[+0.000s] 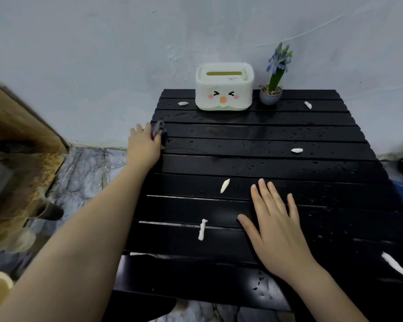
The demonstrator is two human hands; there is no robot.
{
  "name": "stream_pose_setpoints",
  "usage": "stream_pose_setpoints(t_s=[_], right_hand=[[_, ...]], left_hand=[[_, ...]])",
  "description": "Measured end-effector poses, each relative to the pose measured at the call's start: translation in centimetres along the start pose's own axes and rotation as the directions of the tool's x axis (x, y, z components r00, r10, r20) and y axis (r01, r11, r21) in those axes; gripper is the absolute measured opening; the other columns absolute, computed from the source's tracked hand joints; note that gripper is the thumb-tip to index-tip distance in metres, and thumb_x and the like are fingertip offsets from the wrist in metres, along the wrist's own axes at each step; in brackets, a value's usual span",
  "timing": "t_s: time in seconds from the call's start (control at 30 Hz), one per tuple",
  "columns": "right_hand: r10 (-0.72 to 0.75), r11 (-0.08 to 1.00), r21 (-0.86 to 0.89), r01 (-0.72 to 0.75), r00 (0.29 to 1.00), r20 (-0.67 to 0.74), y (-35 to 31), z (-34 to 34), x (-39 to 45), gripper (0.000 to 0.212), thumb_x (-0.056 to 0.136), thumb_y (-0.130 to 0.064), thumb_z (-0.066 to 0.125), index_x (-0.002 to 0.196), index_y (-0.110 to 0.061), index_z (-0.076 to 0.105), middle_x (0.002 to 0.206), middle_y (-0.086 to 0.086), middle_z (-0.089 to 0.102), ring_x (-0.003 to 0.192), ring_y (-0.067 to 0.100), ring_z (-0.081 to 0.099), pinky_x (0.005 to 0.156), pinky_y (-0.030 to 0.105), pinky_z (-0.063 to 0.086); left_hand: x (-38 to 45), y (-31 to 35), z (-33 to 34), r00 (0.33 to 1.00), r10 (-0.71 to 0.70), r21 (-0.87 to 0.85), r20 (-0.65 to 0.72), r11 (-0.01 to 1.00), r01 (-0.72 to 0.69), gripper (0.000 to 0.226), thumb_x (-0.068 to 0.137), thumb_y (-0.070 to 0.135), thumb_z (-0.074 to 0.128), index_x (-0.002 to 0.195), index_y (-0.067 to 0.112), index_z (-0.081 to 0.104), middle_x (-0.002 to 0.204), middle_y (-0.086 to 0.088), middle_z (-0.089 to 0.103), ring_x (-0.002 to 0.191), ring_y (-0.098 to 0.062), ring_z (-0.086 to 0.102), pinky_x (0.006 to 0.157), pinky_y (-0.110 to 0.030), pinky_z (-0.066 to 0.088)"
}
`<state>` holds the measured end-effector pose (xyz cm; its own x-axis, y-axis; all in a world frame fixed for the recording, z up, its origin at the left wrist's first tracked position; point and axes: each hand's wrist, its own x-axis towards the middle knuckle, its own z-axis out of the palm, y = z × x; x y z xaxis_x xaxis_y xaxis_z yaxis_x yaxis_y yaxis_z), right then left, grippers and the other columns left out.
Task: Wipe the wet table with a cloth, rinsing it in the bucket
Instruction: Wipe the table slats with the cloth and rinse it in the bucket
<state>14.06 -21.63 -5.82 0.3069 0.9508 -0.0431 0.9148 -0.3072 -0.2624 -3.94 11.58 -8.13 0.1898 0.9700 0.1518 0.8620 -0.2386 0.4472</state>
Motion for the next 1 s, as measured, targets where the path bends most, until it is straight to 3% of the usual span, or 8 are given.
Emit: stream_pose_setpoints(t_s=[0.2,0.33,0.47,0.6,0.7,0.77,0.87,1.0], right_hand=[[0.009,1.000,-0.004,-0.009,1.000,-0.002,-0.1,0.4,0.0,0.076,0.098,-0.064,0.008,0.158,-0.018,0.010,0.166,-0.002,-0.001,0.153,0.013,-0.011,0.123,0.046,-0.006],[0.017,0.999,-0.035,-0.018,1.000,-0.024,-0.2,0.5,0.0,0.074,0.100,-0.059,0.014,0.157,-0.012,0.022,0.166,0.004,0.012,0.154,0.019,0.003,0.122,0.050,0.002],[0.013,0.999,-0.042,-0.014,1.000,-0.025,-0.2,0.5,0.0,0.074,0.100,-0.059,0.014,0.157,-0.013,0.022,0.166,0.004,0.012,0.154,0.019,0.003,0.122,0.050,0.002],[-0.006,1.000,-0.022,0.005,1.000,-0.024,0.2,0.2,0.0,0.076,0.099,-0.063,0.013,0.158,-0.015,0.020,0.166,0.001,0.009,0.154,0.016,0.000,0.123,0.050,0.003],[-0.019,1.000,-0.007,0.019,1.000,-0.011,0.4,0.0,-0.1,0.077,0.098,-0.066,0.013,0.158,-0.017,0.016,0.166,-0.001,0.005,0.154,0.014,-0.004,0.124,0.048,0.000],[-0.017,1.000,0.001,0.017,1.000,-0.014,0.3,0.0,0.0,0.077,0.098,-0.065,0.014,0.158,-0.017,0.016,0.166,0.000,0.006,0.154,0.014,-0.003,0.124,0.049,0.001],[-0.006,1.000,-0.005,0.006,1.000,-0.001,0.1,0.0,0.0,0.077,0.099,-0.064,0.012,0.159,-0.016,0.015,0.167,0.000,0.004,0.154,0.015,-0.005,0.124,0.050,0.002],[-0.010,1.000,0.006,0.010,1.000,0.000,0.2,-0.2,-0.1,0.077,0.099,-0.064,0.013,0.159,-0.016,0.012,0.167,0.000,0.002,0.153,0.014,-0.008,0.124,0.048,-0.001]], left_hand=[[0.8,4.4,2.5,0.988,0.147,0.326,0.039,0.933,-0.151,0.065,0.093,0.043,0.018,0.129,-0.003,0.049,0.131,-0.026,0.049,0.124,-0.040,0.040,0.104,-0.048,0.031],[-3.5,12.0,3.8,0.857,0.462,0.131,0.229,0.857,-0.498,0.056,0.091,0.038,0.027,0.129,0.003,0.050,0.136,-0.019,0.048,0.132,-0.033,0.037,0.110,-0.045,0.025],[-7.9,15.7,4.3,0.707,0.643,-0.266,0.296,0.766,-0.585,0.046,0.097,0.021,0.054,0.139,0.004,0.049,0.147,-0.015,0.047,0.143,-0.027,0.034,0.120,-0.037,0.017],[-7.5,14.0,2.3,0.877,0.472,-0.459,0.090,0.801,-0.384,0.037,0.093,0.031,0.057,0.128,0.021,0.065,0.113,-0.008,0.072,0.105,-0.020,0.067,0.089,-0.030,0.051],[-3.7,10.4,-1.0,0.967,0.224,-0.512,-0.125,0.820,-0.256,0.033,0.093,0.037,0.053,0.115,0.019,0.070,0.086,-0.002,0.072,0.084,-0.019,0.068,0.074,-0.028,0.049],[-0.8,6.2,-2.2,0.980,0.163,-0.404,-0.115,0.893,-0.196,0.040,0.094,0.043,0.048,0.121,0.019,0.067,0.108,-0.007,0.072,0.107,-0.025,0.065,0.088,-0.033,0.048],[0.1,0.6,-1.5,0.977,0.142,-0.103,0.158,0.987,-0.127,0.051,0.096,0.051,0.042,0.143,0.034,0.045,0.155,-0.001,0.039,0.148,-0.023,0.025,0.116,-0.040,0.030],[-1.6,0.5,-0.2,0.971,0.194,0.082,0.139,0.975,-0.206,0.052,0.102,0.041,0.039,0.149,0.020,0.037,0.161,-0.008,0.024,0.148,-0.028,0.019,0.119,-0.044,0.018]])
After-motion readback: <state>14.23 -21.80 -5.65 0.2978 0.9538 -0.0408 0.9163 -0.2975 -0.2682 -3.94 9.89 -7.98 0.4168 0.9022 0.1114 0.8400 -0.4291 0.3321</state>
